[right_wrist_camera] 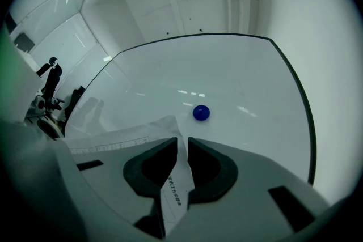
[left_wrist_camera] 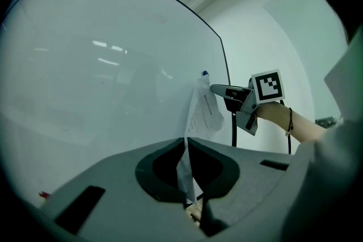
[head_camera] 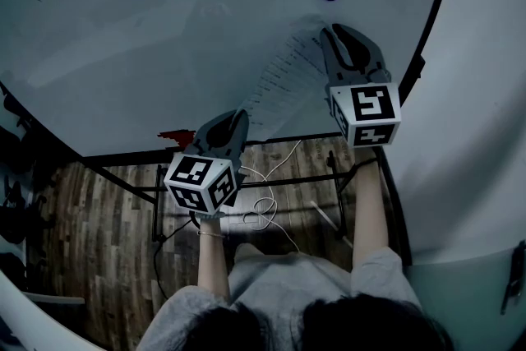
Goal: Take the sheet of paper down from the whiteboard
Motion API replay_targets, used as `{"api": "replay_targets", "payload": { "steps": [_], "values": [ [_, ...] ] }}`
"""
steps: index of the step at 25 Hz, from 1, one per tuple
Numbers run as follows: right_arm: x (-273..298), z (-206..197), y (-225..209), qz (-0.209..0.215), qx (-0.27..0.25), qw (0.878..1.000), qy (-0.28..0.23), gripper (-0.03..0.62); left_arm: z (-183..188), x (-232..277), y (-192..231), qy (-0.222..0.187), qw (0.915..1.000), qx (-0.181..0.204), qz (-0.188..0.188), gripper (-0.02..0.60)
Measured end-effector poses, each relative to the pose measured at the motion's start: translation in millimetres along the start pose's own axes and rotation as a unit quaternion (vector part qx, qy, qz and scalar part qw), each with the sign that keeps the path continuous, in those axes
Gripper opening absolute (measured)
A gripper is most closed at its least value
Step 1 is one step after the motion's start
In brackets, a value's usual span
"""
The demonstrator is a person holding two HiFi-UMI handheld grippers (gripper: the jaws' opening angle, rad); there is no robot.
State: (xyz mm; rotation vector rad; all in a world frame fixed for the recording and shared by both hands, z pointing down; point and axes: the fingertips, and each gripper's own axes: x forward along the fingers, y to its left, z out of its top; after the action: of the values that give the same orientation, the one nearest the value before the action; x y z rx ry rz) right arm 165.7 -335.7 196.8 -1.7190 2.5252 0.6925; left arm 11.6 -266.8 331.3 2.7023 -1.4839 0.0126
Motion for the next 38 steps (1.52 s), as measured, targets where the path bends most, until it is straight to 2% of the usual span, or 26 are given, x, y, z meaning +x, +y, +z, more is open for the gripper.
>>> {"api": "replay_targets", "payload": {
  "steps": [2, 10, 25, 38],
  "values": [
    [-5, -2, 3, 0.004, 0.009, 1.000, 0.003, 0.040, 0, -1, 0, 0.002, 1.0000, -0.003, 0.003, 0.006],
    [-18, -17, 17, 0.028, 0.044, 0.999, 0.018, 0.009, -1, -1, -2, 0.008, 0.9999, -0.004, 0.009, 0.006],
    [-35, -30, 48, 0.069, 0.082, 0.993, 0.046, 0.002, 0, -1, -1, 0.012, 0.9999, -0.007, 0.006, 0.006],
    [-41, -32, 62, 0.082, 0.082, 0.992, 0.051, 0.000, 1, -2, -3, 0.008, 1.0000, -0.001, 0.002, 0.006]
  ]
}}
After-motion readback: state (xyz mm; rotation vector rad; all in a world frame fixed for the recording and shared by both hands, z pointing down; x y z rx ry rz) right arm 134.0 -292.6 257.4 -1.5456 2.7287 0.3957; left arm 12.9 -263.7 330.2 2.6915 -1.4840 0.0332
